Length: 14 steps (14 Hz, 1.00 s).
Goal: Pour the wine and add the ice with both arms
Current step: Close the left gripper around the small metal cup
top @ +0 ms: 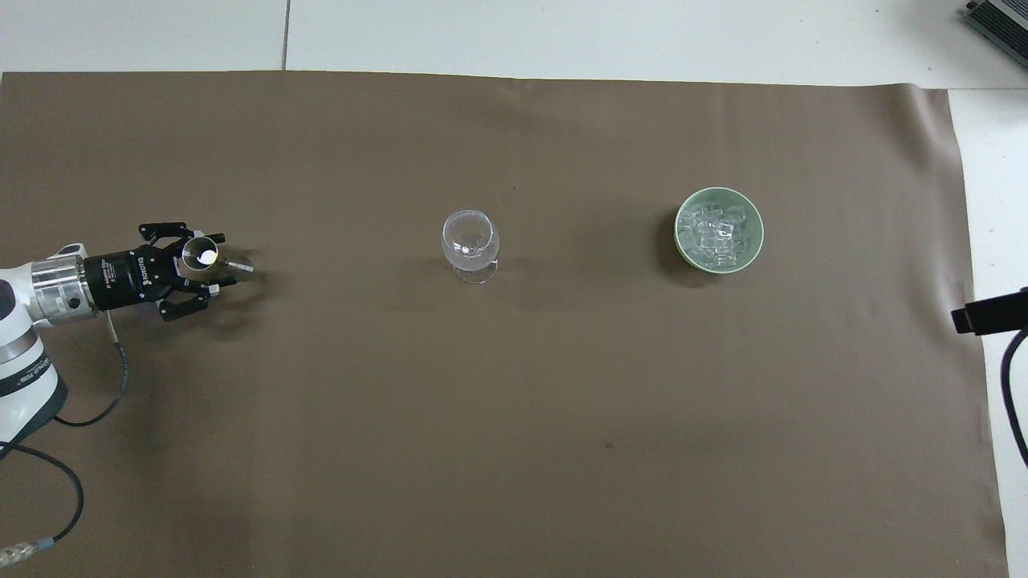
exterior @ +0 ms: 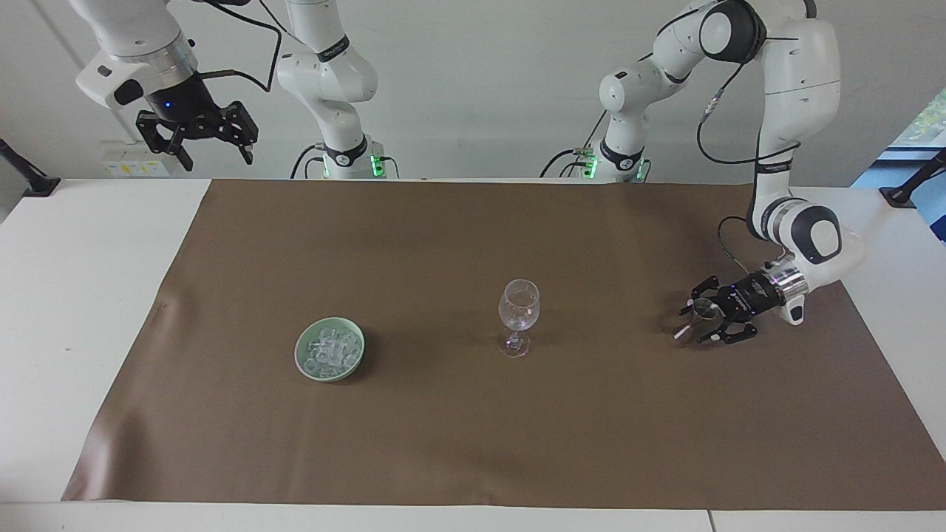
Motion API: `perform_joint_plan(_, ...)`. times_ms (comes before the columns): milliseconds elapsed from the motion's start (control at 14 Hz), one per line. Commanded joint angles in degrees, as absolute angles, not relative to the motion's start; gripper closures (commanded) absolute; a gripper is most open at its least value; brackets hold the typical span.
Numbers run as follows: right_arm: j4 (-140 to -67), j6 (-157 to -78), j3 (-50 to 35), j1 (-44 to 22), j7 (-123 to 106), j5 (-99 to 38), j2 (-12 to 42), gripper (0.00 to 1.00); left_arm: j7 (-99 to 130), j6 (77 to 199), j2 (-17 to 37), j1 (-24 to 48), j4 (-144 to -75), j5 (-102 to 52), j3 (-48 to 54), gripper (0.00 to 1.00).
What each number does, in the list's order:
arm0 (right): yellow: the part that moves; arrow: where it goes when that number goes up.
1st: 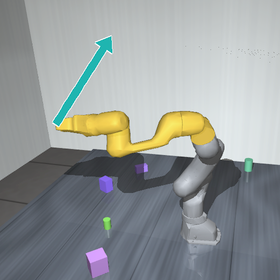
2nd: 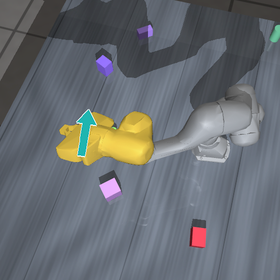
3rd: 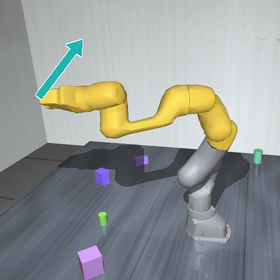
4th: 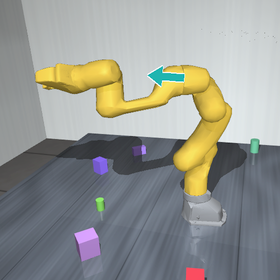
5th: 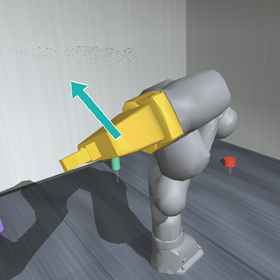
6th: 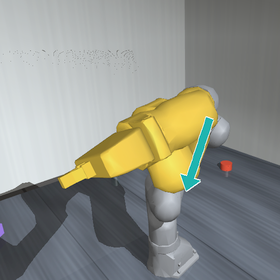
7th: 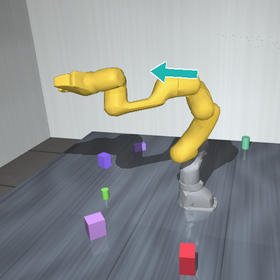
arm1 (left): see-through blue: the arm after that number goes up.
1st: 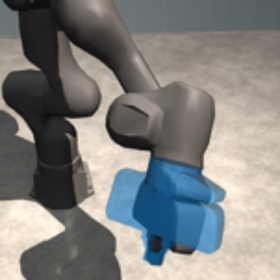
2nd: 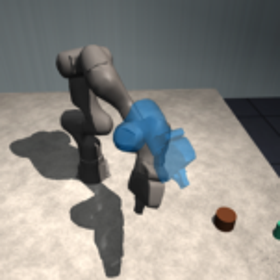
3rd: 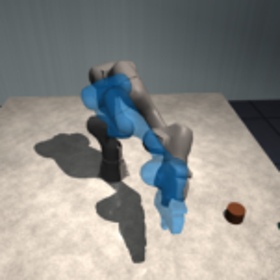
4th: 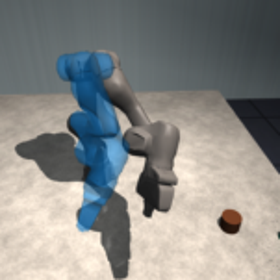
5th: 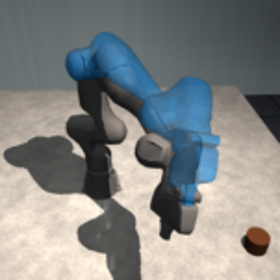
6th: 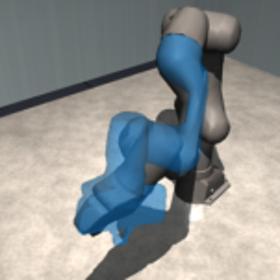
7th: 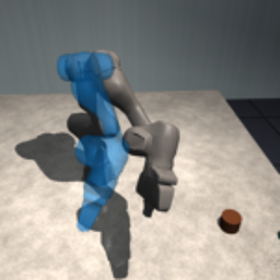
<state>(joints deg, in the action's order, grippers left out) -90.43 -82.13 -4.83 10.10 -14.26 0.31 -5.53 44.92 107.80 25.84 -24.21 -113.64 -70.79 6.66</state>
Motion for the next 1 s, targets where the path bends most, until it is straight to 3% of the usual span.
perform_joint_plan(0, -90.4, -82.0, -4.9, 10.4, -15.3, 0.0, -5.8, 0.0, 43.9, 108.1, 25.4, -23.6, -114.5, -72.2, 6.2, 0.44)
perform_joint_plan(929, -90.4, -82.0, -4.9, 10.4, -15.3, 0.0, -5.7, 0.0, 44.1, 106.7, 25.3, -24.1, -114.3, -72.2, 6.1, 0.83)
